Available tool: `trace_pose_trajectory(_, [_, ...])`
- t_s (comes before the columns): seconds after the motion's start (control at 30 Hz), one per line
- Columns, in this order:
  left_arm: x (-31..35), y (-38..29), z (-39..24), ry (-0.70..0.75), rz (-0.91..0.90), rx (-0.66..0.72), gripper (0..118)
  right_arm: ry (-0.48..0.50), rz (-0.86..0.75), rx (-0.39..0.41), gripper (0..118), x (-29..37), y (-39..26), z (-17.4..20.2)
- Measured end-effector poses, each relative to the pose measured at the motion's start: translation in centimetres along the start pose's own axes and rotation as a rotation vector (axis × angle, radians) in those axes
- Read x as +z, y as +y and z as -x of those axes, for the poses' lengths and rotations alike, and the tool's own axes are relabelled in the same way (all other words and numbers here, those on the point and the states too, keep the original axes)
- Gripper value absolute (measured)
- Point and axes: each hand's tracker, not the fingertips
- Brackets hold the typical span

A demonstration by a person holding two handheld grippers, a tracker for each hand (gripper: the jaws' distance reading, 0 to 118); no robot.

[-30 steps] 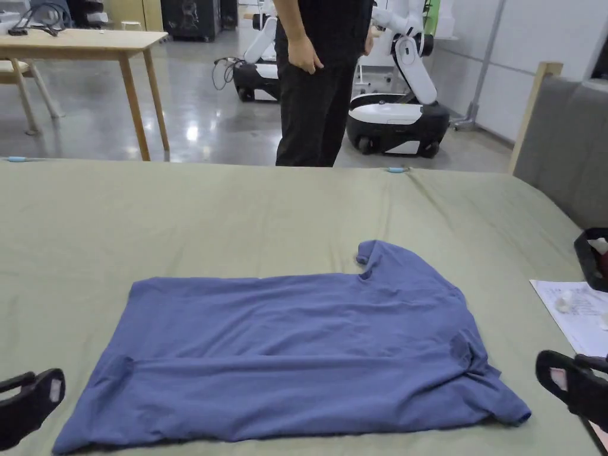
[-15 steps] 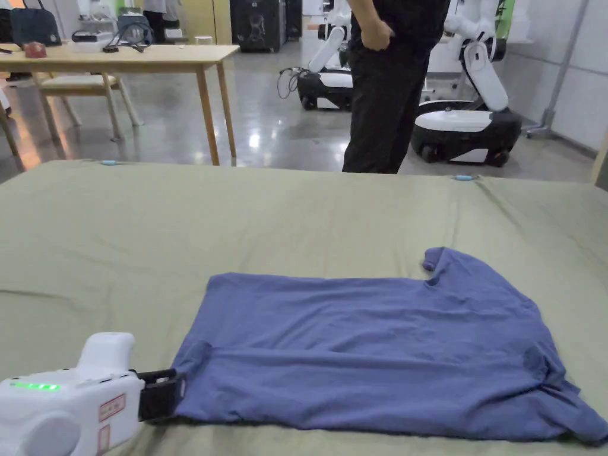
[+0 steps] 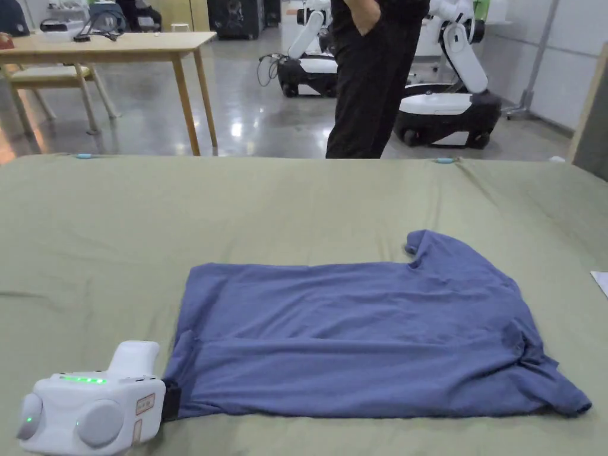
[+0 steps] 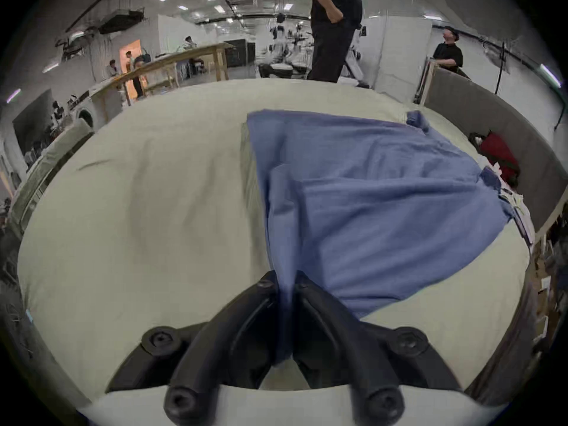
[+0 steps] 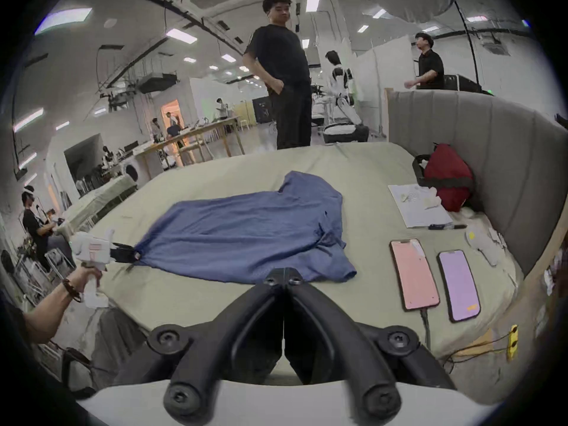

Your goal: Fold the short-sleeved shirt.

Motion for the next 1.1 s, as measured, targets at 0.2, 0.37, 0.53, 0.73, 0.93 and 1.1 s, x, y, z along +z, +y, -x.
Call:
trace_pose_trajectory(0.2, [0.1,0.2,0.8,-0.016,0.004,0.013,5,-0.065,0.099,0.081,26,-10.9,1.6,-3.8])
trace_pose_trajectory(0.37, [0.7,0.2,0.7,-0.03,0.003,0.037,5,-0.049,0.337,-0.065,97,-19.4,-0.8,-7.9])
trace_pose_trajectory(0.53, [1.0,0.0,-0.2,-0.013,0.007,0.002,5,-0.147,0.408,0.069,64,-21.0,-1.9,-5.7])
trace_pose_trajectory(0.73, [1.4,0.0,-0.8,0.005,0.016,-0.037,5,-0.061,0.438,0.158,10,-21.7,-1.5,-2.8])
trace_pose_trajectory(0.93, [6.0,0.3,0.4,-0.089,-0.033,-0.052,4,-0.023,0.36,0.047,10,-15.9,-0.2,-4.9])
trace_pose_trajectory(1.1, [10.4,-2.3,0.8,-0.108,0.019,-0.09,5,0.019,0.34,0.002,10,-7.5,-1.4,-4.9])
